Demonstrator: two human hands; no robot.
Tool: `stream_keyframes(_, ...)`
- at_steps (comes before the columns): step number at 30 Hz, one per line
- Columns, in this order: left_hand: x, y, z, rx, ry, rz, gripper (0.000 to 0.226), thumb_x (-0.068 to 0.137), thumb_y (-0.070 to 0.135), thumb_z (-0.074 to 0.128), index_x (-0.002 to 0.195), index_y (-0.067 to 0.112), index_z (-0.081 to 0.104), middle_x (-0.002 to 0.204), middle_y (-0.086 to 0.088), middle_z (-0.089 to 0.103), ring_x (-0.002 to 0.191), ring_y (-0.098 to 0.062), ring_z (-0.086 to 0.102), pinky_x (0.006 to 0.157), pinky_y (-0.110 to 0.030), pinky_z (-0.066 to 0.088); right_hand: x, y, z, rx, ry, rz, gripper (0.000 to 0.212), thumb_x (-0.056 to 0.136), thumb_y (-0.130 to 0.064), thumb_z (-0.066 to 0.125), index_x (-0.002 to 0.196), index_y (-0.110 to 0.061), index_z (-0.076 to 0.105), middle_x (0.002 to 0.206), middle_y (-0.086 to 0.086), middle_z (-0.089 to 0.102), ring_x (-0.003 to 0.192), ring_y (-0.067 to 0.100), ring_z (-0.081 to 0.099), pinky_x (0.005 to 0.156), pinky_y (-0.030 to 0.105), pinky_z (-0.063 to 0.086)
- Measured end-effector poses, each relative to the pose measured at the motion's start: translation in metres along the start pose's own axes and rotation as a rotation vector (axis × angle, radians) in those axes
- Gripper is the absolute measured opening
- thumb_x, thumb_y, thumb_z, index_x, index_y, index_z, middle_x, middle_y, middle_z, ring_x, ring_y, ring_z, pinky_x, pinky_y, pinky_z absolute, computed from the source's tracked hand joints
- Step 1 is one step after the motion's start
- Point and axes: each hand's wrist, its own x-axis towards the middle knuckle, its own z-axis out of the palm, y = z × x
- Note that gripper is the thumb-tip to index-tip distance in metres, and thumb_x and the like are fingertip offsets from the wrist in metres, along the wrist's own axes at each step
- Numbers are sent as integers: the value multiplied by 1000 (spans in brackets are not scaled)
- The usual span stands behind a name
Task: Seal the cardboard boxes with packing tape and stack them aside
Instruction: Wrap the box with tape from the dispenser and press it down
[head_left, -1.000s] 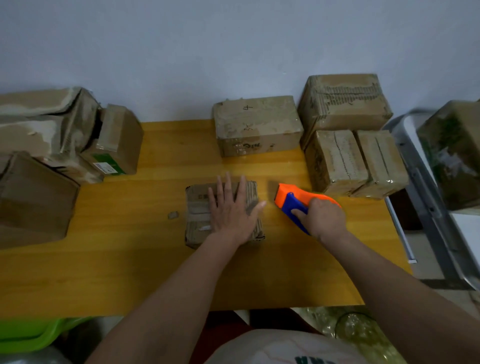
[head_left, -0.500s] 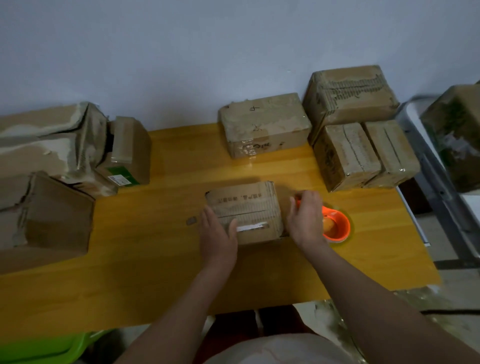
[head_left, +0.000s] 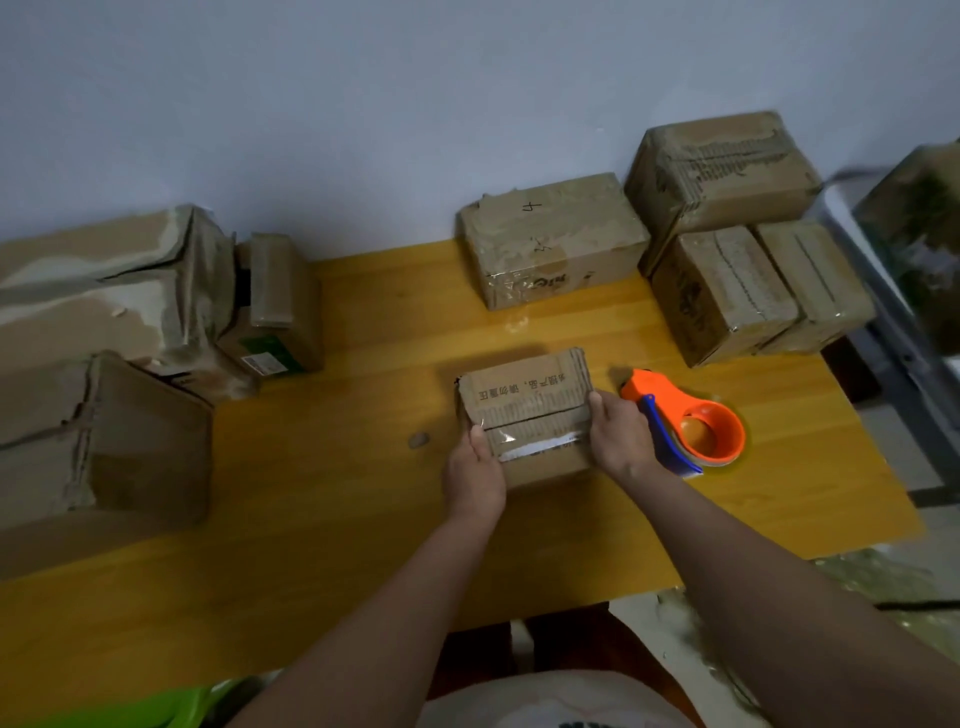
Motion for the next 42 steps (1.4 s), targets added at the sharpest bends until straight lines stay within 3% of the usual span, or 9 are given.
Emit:
stream_keyframes(3, 5, -3, -4, 90, -87, -34, 54, 106, 39, 16, 115, 12, 62, 106, -9, 64, 92, -22, 56, 77, -30, 44, 3, 2, -4, -21, -62, 80, 46, 103, -33, 30, 105, 0, 63, 109, 24, 64, 105, 42, 57, 84, 41, 44)
stream_keyframes(6, 13, 4, -11, 227, -112, -110, 66, 102, 52, 12, 80, 11, 59, 80, -6, 57, 75, -22, 54, 67, -32, 41, 3, -9, -5, -113, -68, 122, 44, 101, -34, 31, 108, -1, 60, 115, 24, 62, 107, 41, 56, 88, 43, 44)
stream_keyframes(8, 17, 12, -12, 306, -43, -117, 65, 102, 53, 15, 72, 11, 55, 80, -8, 56, 68, -18, 48, 63, -32, 37, 0, -23, -3, -162, -2, 73, 42, 98, -38, 40, 121, -5, 49, 118, 20, 61, 110, 39, 56, 87, 43, 44)
stream_keyframes(11, 23, 13, -7, 438, 35, -69, 62, 101, 54, 24, 102, 9, 66, 115, -13, 59, 104, -26, 50, 80, -38, 41, -3, -39, 2, -203, 35, 81, 74, 80, -62, 61, 129, -10, 41, 120, 13, 62, 113, 33, 57, 85, 40, 46)
stream_keyframes(14, 23, 8, -1, 435, 97, -71, 60, 101, 53, 28, 115, 9, 66, 131, -14, 50, 127, -32, 39, 99, -41, 37, 2, -42, 5, -211, 29, 165, 80, 66, -68, 70, 117, -10, 49, 114, 11, 64, 110, 31, 59, 81, 38, 47)
stream_keyframes(23, 21, 9, 2, 254, 93, -117, 56, 104, 46, 24, 122, 12, 64, 151, -14, 36, 129, -35, 45, 101, -42, 40, 20, -9, 4, 138, 2, 115, 32, 88, -40, 64, 95, -10, 72, 91, 11, 72, 84, 25, 65, 68, 29, 44)
stream_keyframes(28, 22, 6, 2, 215, 88, -124, 59, 103, 48, 23, 113, 9, 65, 141, -14, 44, 114, -35, 54, 96, -44, 47, 14, -13, 5, 72, -16, 123, 44, 92, -49, 52, 101, -8, 65, 95, 10, 66, 97, 32, 62, 74, 32, 43)
stream_keyframes(33, 17, 1, 0, 213, 22, -54, 54, 85, 57, 62, 121, 17, 62, 118, -4, 43, 107, -27, 55, 88, -36, 48, -3, -25, 8, -117, -80, 165, 83, 64, -60, 77, 122, -12, 43, 119, 5, 60, 115, 28, 56, 78, 35, 42)
stream_keyframes(42, 20, -2, -8, 135, -77, -3, 38, 99, 40, 50, 129, 20, 60, 135, -9, 39, 121, -31, 49, 98, -35, 40, 4, -6, -3, 22, -151, 69, 39, 88, -33, 65, 120, -11, 59, 118, 9, 65, 108, 28, 60, 91, 40, 49)
